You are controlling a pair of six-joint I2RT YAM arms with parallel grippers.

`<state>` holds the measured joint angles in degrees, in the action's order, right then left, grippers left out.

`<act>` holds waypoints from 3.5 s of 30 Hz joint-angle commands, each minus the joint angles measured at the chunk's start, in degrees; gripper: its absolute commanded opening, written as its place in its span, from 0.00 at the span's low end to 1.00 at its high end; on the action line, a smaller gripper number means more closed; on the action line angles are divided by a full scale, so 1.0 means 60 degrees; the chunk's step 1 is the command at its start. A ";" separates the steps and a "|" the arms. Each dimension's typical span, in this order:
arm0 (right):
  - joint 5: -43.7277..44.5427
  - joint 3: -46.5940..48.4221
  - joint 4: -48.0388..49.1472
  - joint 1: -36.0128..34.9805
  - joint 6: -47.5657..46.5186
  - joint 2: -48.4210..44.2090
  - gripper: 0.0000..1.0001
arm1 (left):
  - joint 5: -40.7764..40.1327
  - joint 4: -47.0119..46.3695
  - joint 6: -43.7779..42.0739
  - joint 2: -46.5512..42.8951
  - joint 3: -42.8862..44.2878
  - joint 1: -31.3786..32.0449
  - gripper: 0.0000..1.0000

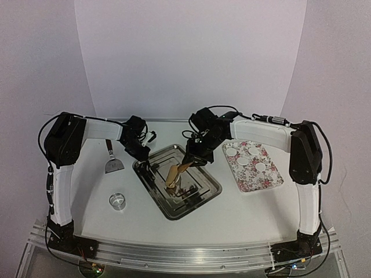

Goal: Roll out the dumpling wrappers from the dough

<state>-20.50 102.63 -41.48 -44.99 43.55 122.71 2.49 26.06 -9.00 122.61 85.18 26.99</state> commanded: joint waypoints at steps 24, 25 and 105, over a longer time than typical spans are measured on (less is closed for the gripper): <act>0.0750 -0.0875 -0.3336 -0.0145 0.0385 0.3072 0.00 | -0.0012 0.0389 0.0123 0.0346 -0.0508 -0.0001 0.00; 0.0751 -0.0842 -0.3354 -0.0148 0.0374 0.3099 0.00 | 0.0003 0.0389 0.0123 0.0343 -0.0514 -0.0001 0.00; 0.0659 -0.4279 -0.2593 0.1766 -0.0763 0.0408 0.00 | -0.0847 0.0250 0.0314 -0.0118 -0.1143 -0.0219 0.00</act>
<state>-38.08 86.26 -27.93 -36.28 38.77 117.94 1.79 22.38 -7.47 119.83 81.60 27.00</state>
